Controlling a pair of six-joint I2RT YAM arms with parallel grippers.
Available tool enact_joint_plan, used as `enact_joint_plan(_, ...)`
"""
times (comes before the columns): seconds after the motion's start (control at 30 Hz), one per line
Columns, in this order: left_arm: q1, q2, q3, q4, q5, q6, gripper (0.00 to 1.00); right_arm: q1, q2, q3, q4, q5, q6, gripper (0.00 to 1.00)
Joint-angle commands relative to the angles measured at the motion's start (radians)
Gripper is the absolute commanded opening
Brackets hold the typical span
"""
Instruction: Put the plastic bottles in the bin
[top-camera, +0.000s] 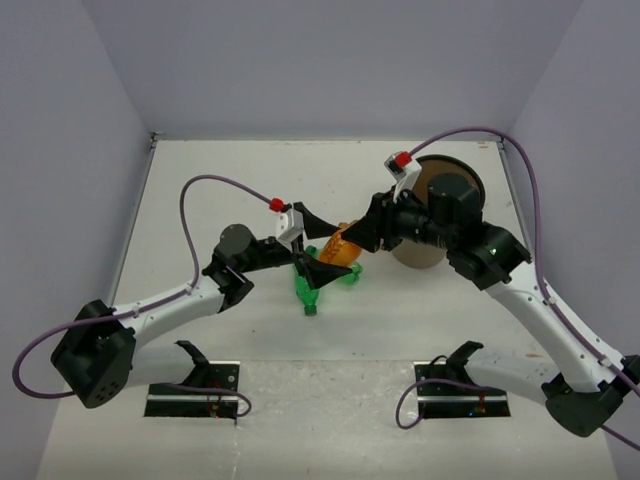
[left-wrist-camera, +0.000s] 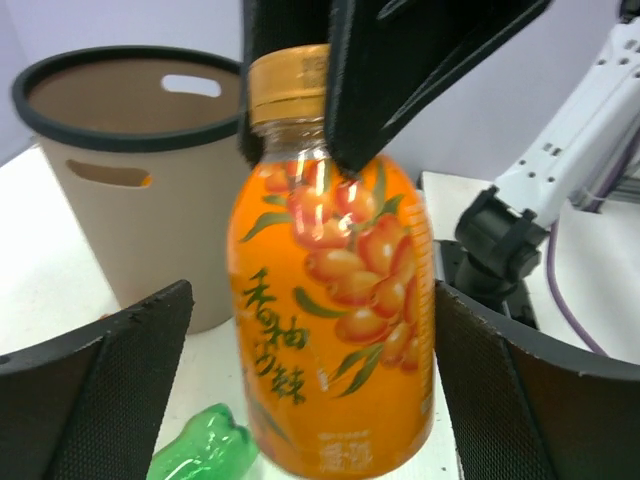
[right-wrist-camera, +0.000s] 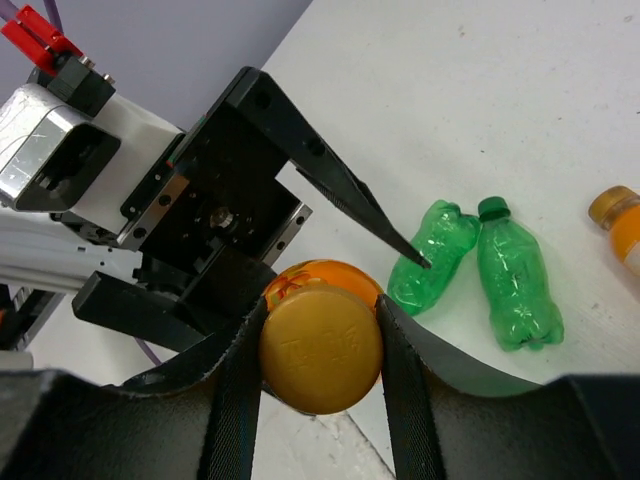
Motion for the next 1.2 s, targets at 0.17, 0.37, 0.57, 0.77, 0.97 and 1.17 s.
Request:
enact_joint_plan(0.17, 0.002, -0.112, 0.053, -0.359, -0.439, -0.003, 1.0, -0.012, -0.049, 0.211, -0.121, 0.426, -0.083, 0.0)
enact_joint_plan(0.37, 0.005, -0.2, 0.094, -0.784, -0.951, -0.383, 1.0, -0.234, -0.017, 0.246, -0.192, 0.802, -0.144, 0.0)
enact_joint_plan(0.57, 0.005, -0.229, 0.175, -1.091, -0.981, -0.551, 1.0, -0.348, 0.073, 0.192, -0.161, 0.845, -0.162, 0.0)
enact_joint_plan(0.77, -0.067, -0.094, 0.314, -1.452, -1.131, -0.701, 1.0, -0.348, 0.076, 0.244, -0.184, 0.845, -0.132, 0.99)
enact_joint_plan(0.97, -0.254, 0.08, 0.397, -1.587, -1.311, -0.824, 1.0, -0.347, -0.024, 0.203, -0.186, 0.74, -0.11, 0.99)
enact_joint_plan(1.17, -0.259, 0.287, 0.398, -1.475, -1.257, -0.807, 1.0, -0.345, -0.07, 0.132, -0.179, 0.611, -0.109, 0.99)
